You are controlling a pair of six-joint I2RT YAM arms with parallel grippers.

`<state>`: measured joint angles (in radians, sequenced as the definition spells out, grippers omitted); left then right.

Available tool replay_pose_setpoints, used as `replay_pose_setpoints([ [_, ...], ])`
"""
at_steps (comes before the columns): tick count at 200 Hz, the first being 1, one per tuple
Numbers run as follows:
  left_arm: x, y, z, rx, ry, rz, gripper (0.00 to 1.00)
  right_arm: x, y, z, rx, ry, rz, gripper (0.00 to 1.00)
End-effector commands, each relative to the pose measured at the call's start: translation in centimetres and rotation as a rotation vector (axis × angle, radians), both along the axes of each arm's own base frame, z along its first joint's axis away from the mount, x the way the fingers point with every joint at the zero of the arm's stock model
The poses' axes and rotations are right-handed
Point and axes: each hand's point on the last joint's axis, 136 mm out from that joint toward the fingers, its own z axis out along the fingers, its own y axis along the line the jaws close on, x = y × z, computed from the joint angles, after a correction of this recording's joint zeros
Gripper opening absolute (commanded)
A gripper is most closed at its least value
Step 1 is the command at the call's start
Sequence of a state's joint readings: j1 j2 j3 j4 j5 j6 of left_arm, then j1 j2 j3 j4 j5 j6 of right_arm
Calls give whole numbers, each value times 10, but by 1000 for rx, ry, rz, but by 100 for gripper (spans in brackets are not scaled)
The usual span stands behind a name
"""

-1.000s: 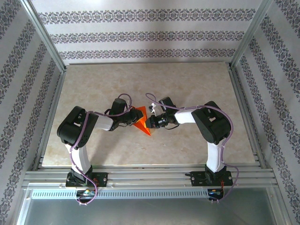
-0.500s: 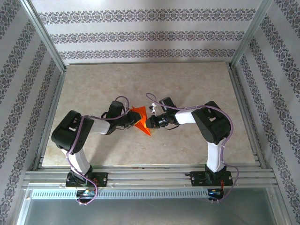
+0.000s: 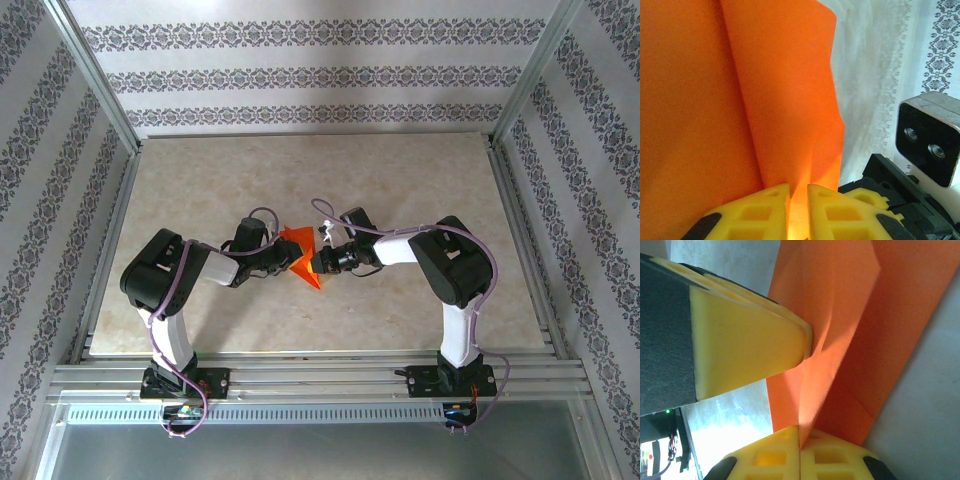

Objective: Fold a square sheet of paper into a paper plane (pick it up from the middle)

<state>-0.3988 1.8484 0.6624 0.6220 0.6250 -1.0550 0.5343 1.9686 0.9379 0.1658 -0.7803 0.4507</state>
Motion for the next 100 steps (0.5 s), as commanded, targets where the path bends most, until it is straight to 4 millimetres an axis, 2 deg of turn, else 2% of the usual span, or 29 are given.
replay_pose_setpoints([
  [1, 4, 2, -5, 15, 6, 8, 17, -14, -39, -64, -216, 104, -80, 7],
  [35, 3, 5, -4, 30, 13, 18, 17, -14, -40, -65, -223, 108, -82, 7],
  [79, 10, -4, 36, -19, -80, -10, 17, -14, -41, -66, -231, 111, -81, 7],
  [100, 10, -5, 37, -4, -83, -23, 17, -14, -41, -66, -234, 114, -85, 7],
])
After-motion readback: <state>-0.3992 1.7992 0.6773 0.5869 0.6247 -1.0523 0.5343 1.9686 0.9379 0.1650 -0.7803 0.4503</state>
